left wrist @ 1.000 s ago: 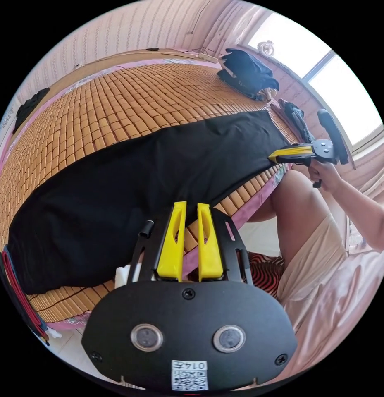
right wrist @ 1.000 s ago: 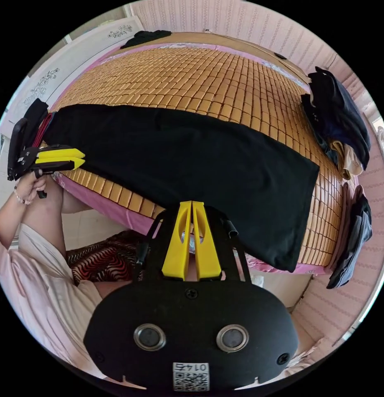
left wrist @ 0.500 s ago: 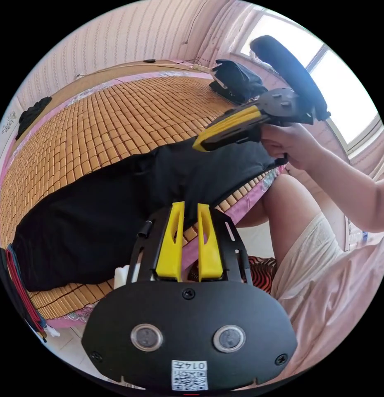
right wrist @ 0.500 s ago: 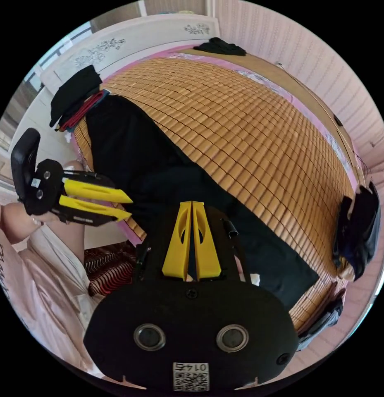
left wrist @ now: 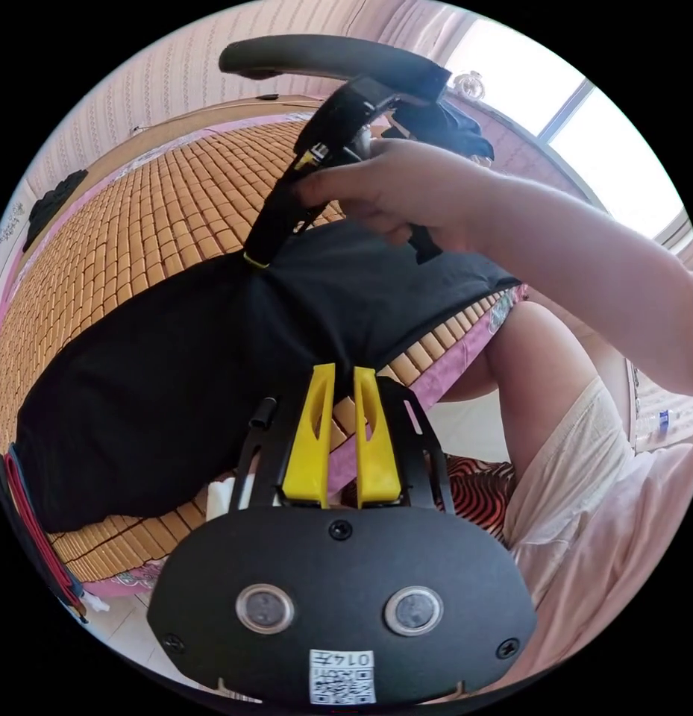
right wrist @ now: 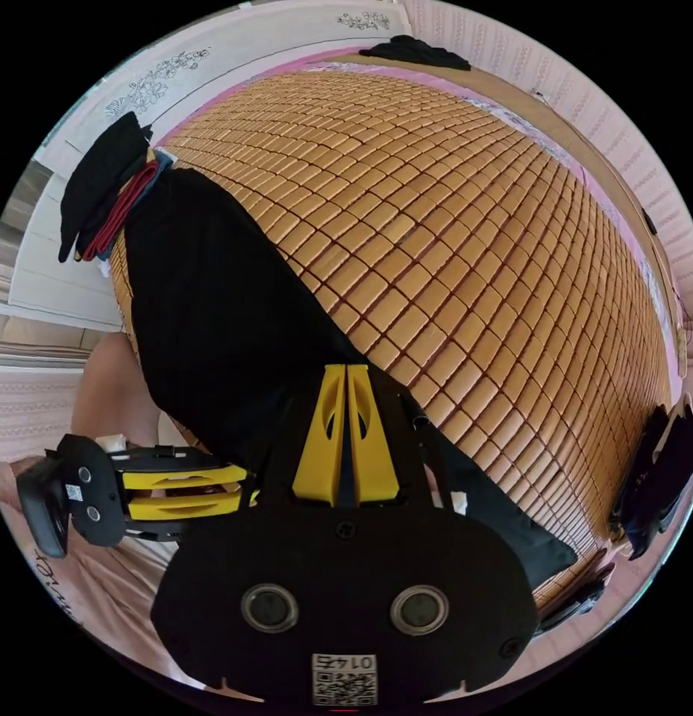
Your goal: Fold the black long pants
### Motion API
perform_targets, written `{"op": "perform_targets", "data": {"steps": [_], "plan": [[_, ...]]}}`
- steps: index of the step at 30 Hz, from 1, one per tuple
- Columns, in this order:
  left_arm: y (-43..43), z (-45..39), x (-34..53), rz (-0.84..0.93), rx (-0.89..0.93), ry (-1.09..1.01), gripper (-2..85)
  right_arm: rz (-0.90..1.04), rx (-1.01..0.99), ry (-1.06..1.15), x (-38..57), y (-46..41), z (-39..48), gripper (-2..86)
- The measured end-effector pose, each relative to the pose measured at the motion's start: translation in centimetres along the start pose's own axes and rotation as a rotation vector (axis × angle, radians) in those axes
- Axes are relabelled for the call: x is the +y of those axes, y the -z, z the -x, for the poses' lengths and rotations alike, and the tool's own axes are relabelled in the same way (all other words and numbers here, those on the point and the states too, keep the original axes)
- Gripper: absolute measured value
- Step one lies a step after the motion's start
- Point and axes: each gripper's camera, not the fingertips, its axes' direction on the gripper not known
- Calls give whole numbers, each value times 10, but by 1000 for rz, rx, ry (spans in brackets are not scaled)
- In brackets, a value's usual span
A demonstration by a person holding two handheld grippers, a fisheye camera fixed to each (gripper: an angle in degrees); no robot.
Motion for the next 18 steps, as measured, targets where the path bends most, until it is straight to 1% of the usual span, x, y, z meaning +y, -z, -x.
{"op": "perform_targets", "data": {"steps": [4, 6, 7, 8, 9, 10, 12, 14, 15, 16, 18], "plan": [[12, 5, 2, -20, 28, 7, 50, -151, -95, -97, 58, 36, -35, -5], [23, 10, 8, -44, 38, 18, 51, -254, -23, -264, 128, 62, -73, 4], [25, 12, 10, -47, 39, 24, 51, -276, 1, -311, 149, 68, -84, 15], [29, 17, 13, -47, 42, 36, 51, -311, 40, -412, 193, 78, -106, 36], [33, 21, 15, -44, 40, 47, 52, -318, 64, -522, 239, 83, -129, 67], [35, 24, 16, -44, 36, 54, 52, -301, 76, -589, 261, 85, -140, 82], [45, 36, 21, -55, 17, 105, 52, -192, 202, -836, 340, 88, -176, 127], [53, 47, 24, -64, 31, 156, 52, -153, 225, -985, 389, 91, -196, 154], [57, 54, 25, -72, 33, 186, 52, -168, 198, -1072, 415, 91, -207, 161], [58, 57, 26, -70, 27, 198, 52, -179, 173, -1111, 426, 90, -213, 161], [62, 67, 27, -42, -18, 235, 52, -235, 34, -1223, 458, 80, -236, 155]]}}
